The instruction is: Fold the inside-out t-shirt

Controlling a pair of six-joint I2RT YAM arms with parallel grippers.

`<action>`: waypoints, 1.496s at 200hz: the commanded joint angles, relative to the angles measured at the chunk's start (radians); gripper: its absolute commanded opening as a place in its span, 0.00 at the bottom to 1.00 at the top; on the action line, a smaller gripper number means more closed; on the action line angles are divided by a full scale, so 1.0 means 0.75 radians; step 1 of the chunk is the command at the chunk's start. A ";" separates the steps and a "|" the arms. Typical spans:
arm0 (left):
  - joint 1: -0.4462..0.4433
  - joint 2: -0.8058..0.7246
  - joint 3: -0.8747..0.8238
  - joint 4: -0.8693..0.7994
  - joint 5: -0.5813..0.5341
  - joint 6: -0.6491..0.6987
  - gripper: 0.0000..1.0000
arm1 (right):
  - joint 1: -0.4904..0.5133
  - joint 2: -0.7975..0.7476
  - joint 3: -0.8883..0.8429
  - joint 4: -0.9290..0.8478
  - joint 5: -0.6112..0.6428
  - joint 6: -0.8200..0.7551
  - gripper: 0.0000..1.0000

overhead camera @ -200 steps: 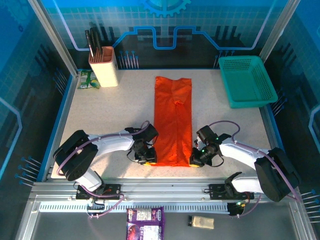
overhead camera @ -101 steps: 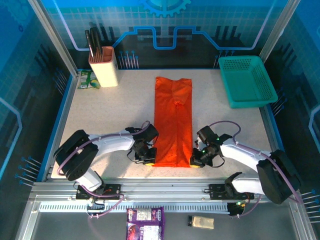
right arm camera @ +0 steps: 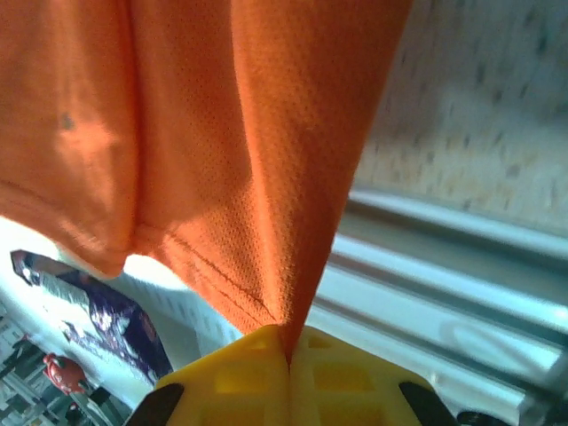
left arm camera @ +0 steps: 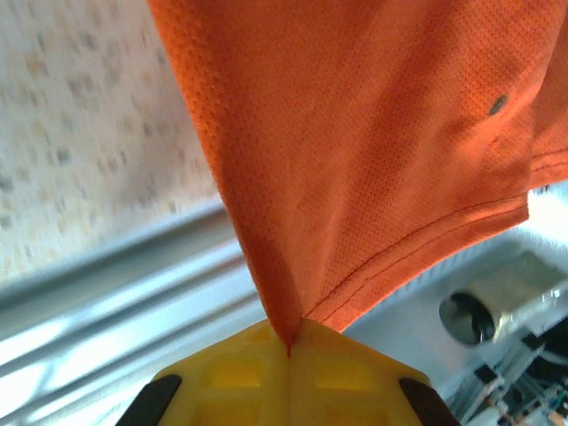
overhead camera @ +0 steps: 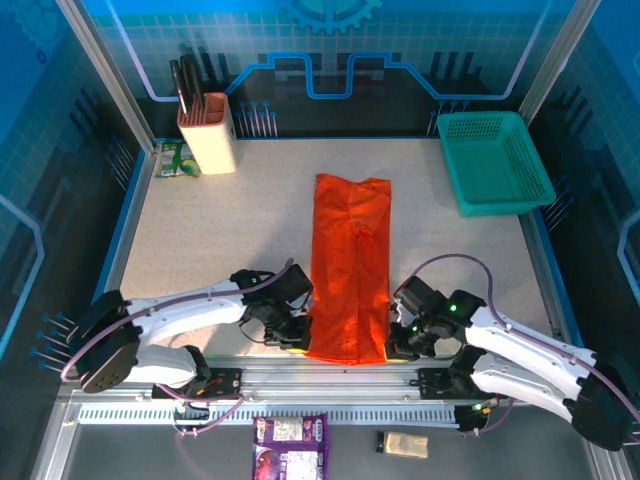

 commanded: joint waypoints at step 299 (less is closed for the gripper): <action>0.603 0.896 1.558 -0.098 -0.644 1.013 0.00 | -0.699 1.153 1.508 -0.037 0.386 -0.717 0.00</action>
